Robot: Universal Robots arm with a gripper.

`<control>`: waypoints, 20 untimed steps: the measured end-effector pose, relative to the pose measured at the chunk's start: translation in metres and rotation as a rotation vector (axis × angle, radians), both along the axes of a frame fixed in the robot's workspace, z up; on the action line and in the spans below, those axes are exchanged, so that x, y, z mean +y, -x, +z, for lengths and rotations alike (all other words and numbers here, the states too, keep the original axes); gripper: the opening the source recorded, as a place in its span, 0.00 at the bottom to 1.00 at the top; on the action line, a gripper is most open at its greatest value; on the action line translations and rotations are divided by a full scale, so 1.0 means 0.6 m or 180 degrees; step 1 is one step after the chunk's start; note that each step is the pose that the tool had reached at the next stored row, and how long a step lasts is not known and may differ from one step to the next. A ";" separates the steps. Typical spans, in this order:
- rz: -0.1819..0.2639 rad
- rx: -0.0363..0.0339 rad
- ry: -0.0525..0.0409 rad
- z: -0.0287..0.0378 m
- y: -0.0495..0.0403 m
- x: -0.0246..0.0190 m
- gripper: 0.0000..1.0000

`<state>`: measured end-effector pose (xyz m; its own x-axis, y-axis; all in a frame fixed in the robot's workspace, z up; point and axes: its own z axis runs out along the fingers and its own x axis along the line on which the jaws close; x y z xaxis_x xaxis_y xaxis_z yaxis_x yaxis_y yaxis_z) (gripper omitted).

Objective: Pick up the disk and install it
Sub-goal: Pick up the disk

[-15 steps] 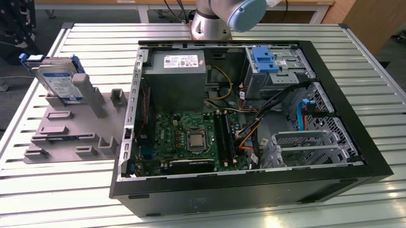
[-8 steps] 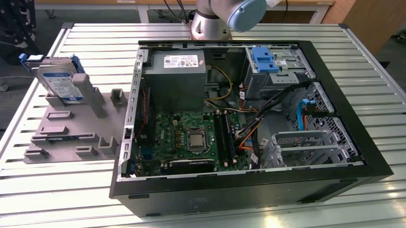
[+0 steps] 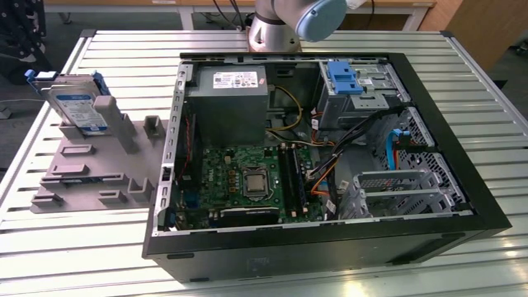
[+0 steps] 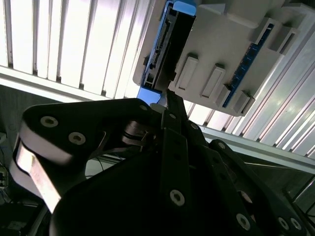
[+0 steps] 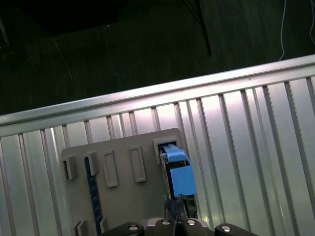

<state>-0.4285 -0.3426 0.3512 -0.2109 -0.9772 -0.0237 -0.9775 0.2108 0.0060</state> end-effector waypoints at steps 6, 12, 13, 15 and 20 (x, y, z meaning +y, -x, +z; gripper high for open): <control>0.0005 0.0000 0.0000 0.000 0.000 0.0000 0.11; 0.0009 0.0000 0.0000 0.000 0.000 0.0000 0.11; 0.0025 0.0000 0.0000 0.000 0.000 0.0000 0.11; 0.0027 0.0000 0.0000 0.000 0.000 0.0000 0.17; 0.0030 0.0000 0.0000 0.000 0.000 0.0000 0.25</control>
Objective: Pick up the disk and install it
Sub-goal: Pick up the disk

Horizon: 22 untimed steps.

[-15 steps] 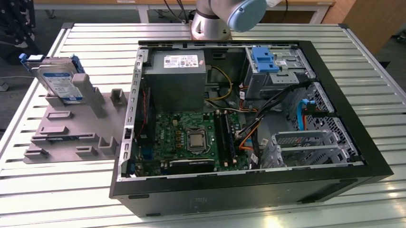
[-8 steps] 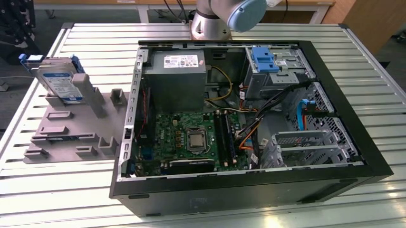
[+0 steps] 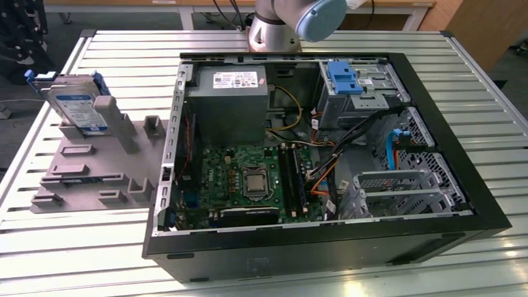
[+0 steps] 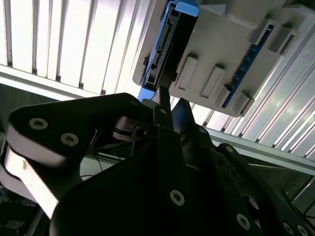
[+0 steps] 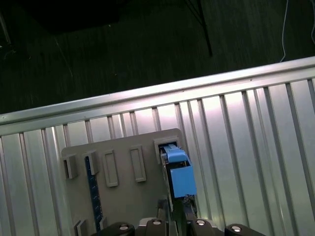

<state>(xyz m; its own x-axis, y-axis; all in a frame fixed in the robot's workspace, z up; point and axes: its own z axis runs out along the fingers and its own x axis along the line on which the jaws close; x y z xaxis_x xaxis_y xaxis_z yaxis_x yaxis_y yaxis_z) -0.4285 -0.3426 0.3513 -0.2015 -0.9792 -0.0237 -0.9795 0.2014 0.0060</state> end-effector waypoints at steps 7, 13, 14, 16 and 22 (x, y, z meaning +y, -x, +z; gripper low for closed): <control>0.0004 0.0000 0.0000 0.000 0.000 0.0000 0.40; 0.0008 0.0000 0.0000 0.000 0.000 0.0000 0.47; 0.0009 0.0000 0.0000 0.000 0.000 0.0000 0.47; 0.0010 0.0000 0.0000 0.000 0.000 0.0000 0.47; 0.0014 0.0000 0.0000 0.000 0.000 0.0000 0.33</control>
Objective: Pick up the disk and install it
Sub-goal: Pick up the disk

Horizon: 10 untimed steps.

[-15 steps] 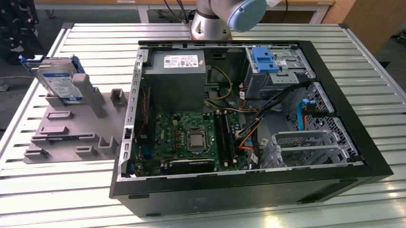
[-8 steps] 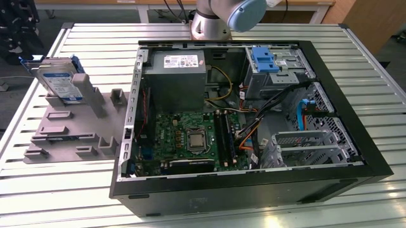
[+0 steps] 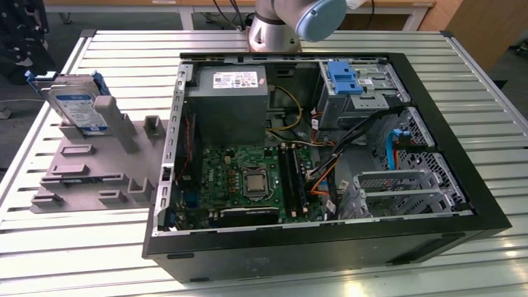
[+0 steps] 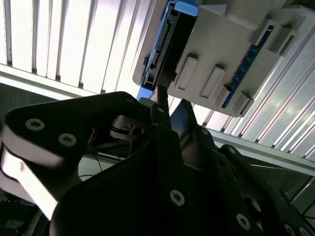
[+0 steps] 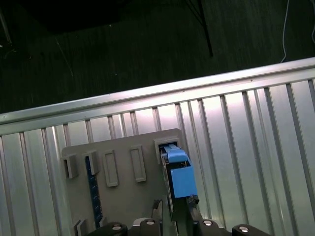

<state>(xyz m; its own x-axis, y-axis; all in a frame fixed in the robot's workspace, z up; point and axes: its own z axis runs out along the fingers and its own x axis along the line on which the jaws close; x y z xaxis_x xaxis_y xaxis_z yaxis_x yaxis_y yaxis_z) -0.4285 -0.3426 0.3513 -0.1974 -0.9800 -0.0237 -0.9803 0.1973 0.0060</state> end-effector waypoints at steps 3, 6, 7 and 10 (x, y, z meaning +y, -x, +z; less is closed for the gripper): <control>0.0002 0.0000 0.0000 0.000 0.000 0.0000 0.22; 0.0004 0.0000 0.0000 0.000 0.000 0.0000 0.11; 0.0004 0.0000 0.0000 0.000 0.000 0.0000 0.11; 0.0006 0.0000 0.0000 0.000 0.000 0.0000 0.11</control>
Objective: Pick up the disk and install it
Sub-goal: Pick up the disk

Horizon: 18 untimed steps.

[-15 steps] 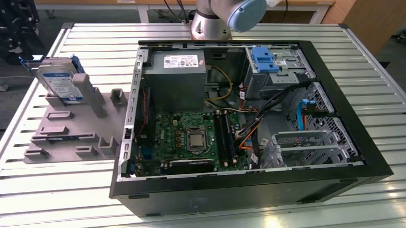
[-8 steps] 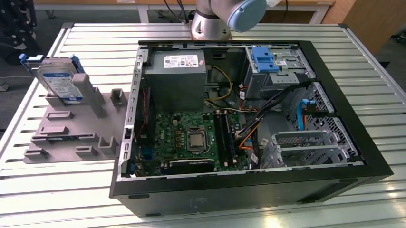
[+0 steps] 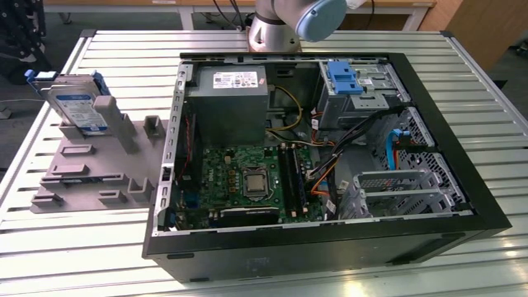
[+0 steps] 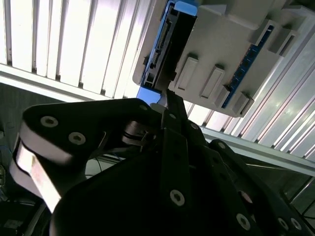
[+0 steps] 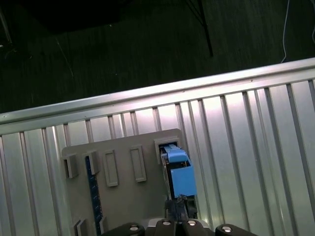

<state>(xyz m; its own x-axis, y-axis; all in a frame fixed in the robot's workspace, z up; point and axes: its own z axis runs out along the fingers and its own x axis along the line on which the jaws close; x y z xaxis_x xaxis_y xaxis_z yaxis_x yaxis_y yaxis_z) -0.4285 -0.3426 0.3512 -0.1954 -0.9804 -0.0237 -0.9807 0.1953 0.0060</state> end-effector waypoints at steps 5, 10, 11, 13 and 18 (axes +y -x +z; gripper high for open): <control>0.0003 0.0000 0.0000 0.000 0.000 0.0000 0.18; 0.0006 0.0000 0.0000 0.000 0.000 0.0000 0.25; 0.0007 0.0000 0.0000 0.000 0.000 0.0000 0.25; 0.0045 0.0000 0.0000 0.000 0.000 0.0000 0.25; 0.0165 0.0000 0.0000 0.000 0.000 -0.0001 0.25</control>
<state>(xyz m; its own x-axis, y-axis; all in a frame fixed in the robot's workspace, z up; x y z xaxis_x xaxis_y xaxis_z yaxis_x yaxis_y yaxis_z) -0.4285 -0.3426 0.3513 -0.1442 -0.9893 -0.0237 -0.9895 0.1441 0.0060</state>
